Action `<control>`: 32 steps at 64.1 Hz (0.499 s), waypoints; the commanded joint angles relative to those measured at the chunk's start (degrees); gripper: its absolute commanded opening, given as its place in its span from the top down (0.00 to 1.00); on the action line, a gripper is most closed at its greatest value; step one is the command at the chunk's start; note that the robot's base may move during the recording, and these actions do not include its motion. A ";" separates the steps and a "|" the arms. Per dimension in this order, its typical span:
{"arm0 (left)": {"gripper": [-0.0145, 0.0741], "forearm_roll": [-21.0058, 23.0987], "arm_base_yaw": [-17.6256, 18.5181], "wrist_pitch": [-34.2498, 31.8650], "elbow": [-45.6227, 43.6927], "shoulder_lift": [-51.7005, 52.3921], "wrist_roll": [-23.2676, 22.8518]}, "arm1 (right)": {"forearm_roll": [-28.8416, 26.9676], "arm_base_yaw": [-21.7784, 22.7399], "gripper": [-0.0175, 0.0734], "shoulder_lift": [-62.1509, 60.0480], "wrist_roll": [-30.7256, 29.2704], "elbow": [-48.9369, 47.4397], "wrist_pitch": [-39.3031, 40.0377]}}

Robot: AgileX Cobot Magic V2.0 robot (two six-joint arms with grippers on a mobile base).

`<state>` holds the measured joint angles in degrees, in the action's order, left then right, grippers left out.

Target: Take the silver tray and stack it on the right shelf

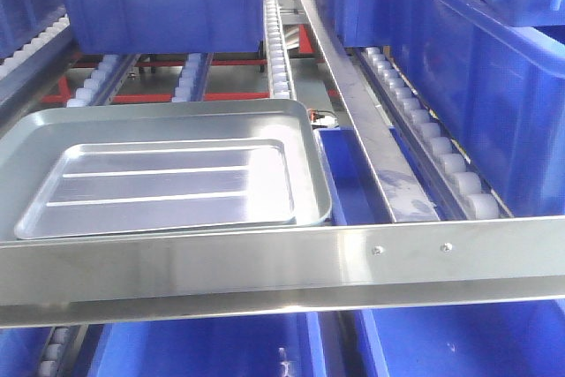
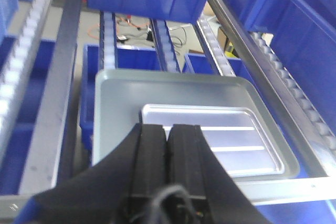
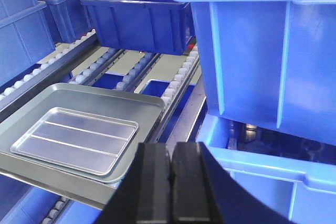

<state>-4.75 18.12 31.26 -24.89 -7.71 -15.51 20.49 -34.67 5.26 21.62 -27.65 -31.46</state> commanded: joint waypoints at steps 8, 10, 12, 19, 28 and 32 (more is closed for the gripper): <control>0.95 11.05 -5.77 -5.30 1.25 3.35 15.51 | 1.62 0.34 0.75 0.76 -0.52 -1.50 4.26; 0.95 12.65 -7.67 -6.06 2.51 4.49 16.65 | 1.62 0.34 0.75 0.76 -0.52 -1.50 4.26; 0.95 13.64 -10.06 -7.29 4.42 5.89 17.85 | 1.62 0.34 0.75 0.76 -0.52 -1.50 4.26; 0.95 14.19 -16.39 -13.43 11.62 9.45 18.68 | 1.62 0.34 0.75 0.76 -0.52 -1.50 4.26; 0.95 13.18 -18.94 -24.55 20.37 9.06 18.68 | 1.62 0.34 0.75 0.76 -0.52 -1.50 4.26; 0.95 12.77 -18.82 -30.84 24.73 9.06 18.68 | 1.62 0.34 0.75 0.76 -0.52 -1.50 4.26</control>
<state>8.05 -0.65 12.87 -2.67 0.74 2.80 20.58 -34.67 5.26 21.62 -27.65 -31.58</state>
